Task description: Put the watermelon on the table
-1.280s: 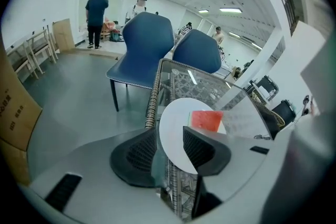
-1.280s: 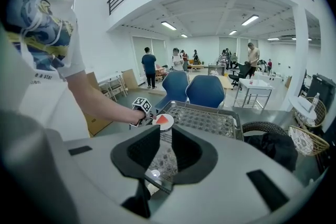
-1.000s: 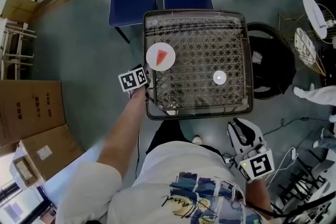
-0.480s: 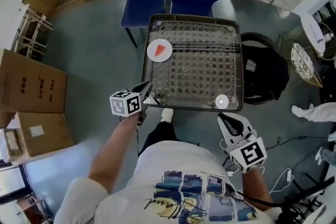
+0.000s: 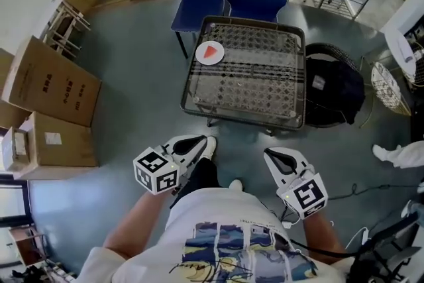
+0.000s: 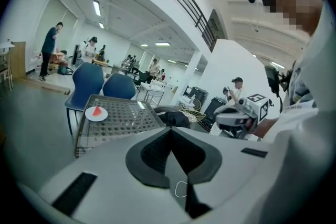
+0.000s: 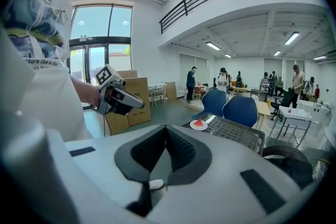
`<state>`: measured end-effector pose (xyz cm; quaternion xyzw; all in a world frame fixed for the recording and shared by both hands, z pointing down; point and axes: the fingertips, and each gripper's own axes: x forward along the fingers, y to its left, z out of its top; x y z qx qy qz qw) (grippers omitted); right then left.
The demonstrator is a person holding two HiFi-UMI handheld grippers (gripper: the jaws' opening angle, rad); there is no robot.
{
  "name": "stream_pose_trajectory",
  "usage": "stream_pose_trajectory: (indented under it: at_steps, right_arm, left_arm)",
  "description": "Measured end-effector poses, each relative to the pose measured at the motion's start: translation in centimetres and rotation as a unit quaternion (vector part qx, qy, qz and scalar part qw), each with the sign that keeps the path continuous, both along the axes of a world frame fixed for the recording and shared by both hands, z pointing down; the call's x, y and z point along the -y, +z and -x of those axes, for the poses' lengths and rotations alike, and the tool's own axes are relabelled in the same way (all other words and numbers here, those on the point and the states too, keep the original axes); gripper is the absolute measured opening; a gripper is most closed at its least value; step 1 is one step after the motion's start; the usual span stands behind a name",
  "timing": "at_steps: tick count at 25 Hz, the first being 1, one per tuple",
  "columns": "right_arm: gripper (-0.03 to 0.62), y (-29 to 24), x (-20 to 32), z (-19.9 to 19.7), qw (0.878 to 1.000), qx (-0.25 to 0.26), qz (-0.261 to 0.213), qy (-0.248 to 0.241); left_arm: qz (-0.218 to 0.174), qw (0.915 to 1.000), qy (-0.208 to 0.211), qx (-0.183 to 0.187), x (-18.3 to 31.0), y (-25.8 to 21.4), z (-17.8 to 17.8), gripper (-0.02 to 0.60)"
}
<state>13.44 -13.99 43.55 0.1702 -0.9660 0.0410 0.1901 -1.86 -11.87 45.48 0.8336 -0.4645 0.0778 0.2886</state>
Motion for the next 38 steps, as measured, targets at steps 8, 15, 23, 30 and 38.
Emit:
stream_pose_trajectory:
  at_steps: [8,15,23,30,38]
  right_arm:
    - [0.012,-1.1,-4.5,0.0,1.0,-0.007,-0.011,-0.022]
    - [0.012,-2.6,-8.9,4.1,0.999,-0.018,-0.019,-0.039]
    - [0.012,-3.4,-15.6,10.1,0.998,-0.011,-0.02,-0.053]
    - [0.012,-4.0,-21.1,14.6,0.998,-0.02,-0.019,-0.05]
    - [0.012,-4.2,-25.8,17.8,0.999,-0.027,-0.03,-0.029]
  left_arm:
    - [-0.025,0.998,0.055,-0.02,-5.3,-3.2,-5.8,0.009]
    - [-0.056,0.9956,0.064,-0.039,-10.0,-7.3,-3.8,0.009]
    - [-0.074,0.9939,0.075,-0.032,-17.0,-8.5,0.9,0.009]
    - [-0.08,0.9927,0.079,-0.045,-21.9,-8.7,5.4,0.009]
    - [-0.083,0.9893,0.109,-0.05,-26.2,-8.3,8.4,0.009]
